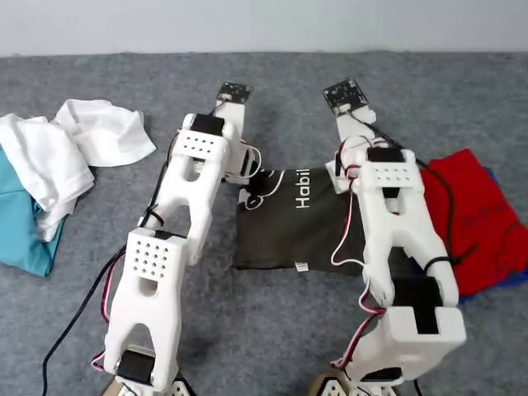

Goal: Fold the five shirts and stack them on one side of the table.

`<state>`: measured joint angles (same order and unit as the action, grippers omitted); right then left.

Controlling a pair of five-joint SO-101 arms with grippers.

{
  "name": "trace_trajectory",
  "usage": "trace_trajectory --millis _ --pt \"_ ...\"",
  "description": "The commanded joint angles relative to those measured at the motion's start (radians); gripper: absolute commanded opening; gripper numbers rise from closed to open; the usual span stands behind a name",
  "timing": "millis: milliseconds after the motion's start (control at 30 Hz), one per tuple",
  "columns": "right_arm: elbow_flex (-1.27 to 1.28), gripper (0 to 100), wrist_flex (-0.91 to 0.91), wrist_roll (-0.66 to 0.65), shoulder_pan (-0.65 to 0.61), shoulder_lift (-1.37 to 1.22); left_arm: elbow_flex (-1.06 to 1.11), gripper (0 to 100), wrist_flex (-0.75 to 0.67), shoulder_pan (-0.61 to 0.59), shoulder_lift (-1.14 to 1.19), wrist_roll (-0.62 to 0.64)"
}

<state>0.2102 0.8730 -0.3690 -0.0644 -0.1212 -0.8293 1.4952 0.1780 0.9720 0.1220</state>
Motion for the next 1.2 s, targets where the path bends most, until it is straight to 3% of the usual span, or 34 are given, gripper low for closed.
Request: trace_trajectory --millis 0,133,300,467,600,800,1167 --pt "-0.141 20.8 0.177 -0.009 0.018 0.111 -0.104 25 0.103 -0.029 -0.104 -0.003" --pt "-0.285 21.1 0.429 -0.011 0.028 0.168 -0.252 25 0.247 -0.044 -0.123 -0.003" --pt "-0.344 21.3 0.68 -0.006 0.031 0.189 -0.329 25 0.261 -0.095 -0.13 -0.002" --pt "-0.245 24.8 0.733 0.037 0.01 0.104 -0.292 25 0.264 -0.13 -0.14 -0.002" --pt "-0.186 27.7 0.65 0.115 -0.036 0.004 -0.108 25 0.264 -0.121 -0.267 -0.002" --pt "-0.189 27.7 0.599 0.129 -0.111 -0.137 0.265 25 0.262 -0.138 -0.517 -0.058" --pt "-0.183 23.8 0.573 0.12 -0.05 -0.219 0.782 25 0.261 -0.238 -0.89 -0.23"
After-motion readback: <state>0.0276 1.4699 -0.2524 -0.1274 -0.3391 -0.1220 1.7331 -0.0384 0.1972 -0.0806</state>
